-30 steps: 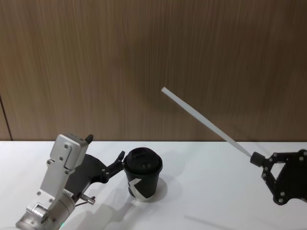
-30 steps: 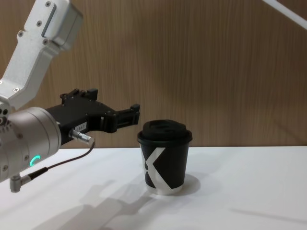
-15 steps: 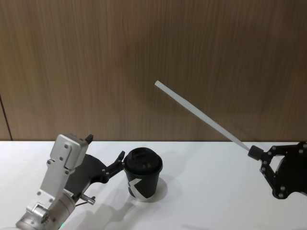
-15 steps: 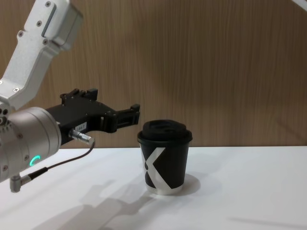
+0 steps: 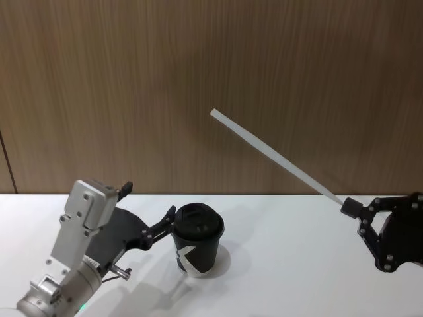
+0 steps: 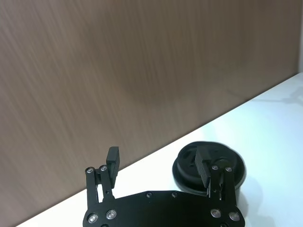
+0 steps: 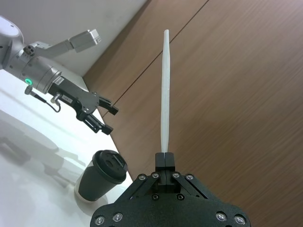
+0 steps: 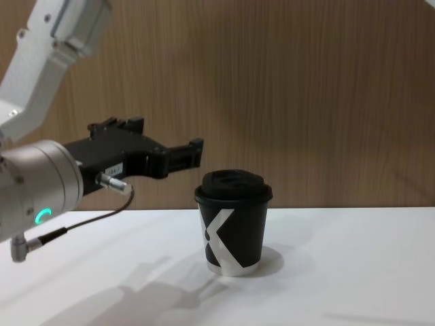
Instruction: Pick up the straw with one hand, pass it to the other hand, and insert it into the cup.
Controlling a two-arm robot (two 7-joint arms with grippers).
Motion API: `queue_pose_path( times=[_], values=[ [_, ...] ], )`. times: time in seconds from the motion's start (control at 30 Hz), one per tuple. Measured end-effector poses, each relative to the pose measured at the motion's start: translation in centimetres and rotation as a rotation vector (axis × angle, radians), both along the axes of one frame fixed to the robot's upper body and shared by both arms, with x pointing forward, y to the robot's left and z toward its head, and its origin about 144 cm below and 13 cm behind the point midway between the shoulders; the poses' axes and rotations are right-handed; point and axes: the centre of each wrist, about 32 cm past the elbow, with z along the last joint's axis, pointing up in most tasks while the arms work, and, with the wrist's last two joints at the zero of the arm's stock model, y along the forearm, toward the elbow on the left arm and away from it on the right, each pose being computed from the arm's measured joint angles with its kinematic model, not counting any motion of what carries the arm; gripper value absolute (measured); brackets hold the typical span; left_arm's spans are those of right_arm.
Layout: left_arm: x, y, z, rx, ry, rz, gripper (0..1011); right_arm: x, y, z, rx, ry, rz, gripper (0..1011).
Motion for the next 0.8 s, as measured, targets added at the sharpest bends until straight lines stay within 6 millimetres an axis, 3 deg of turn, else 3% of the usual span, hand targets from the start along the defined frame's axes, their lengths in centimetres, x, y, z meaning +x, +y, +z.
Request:
queue_pose_path(
  times=[0.8],
  values=[
    [0.1, 3.1, 5.4, -0.122, 0.005, -0.321, 1003, 0.1, 0.0, 0.1, 0.0, -0.005, 0.006, 0]
  ],
)
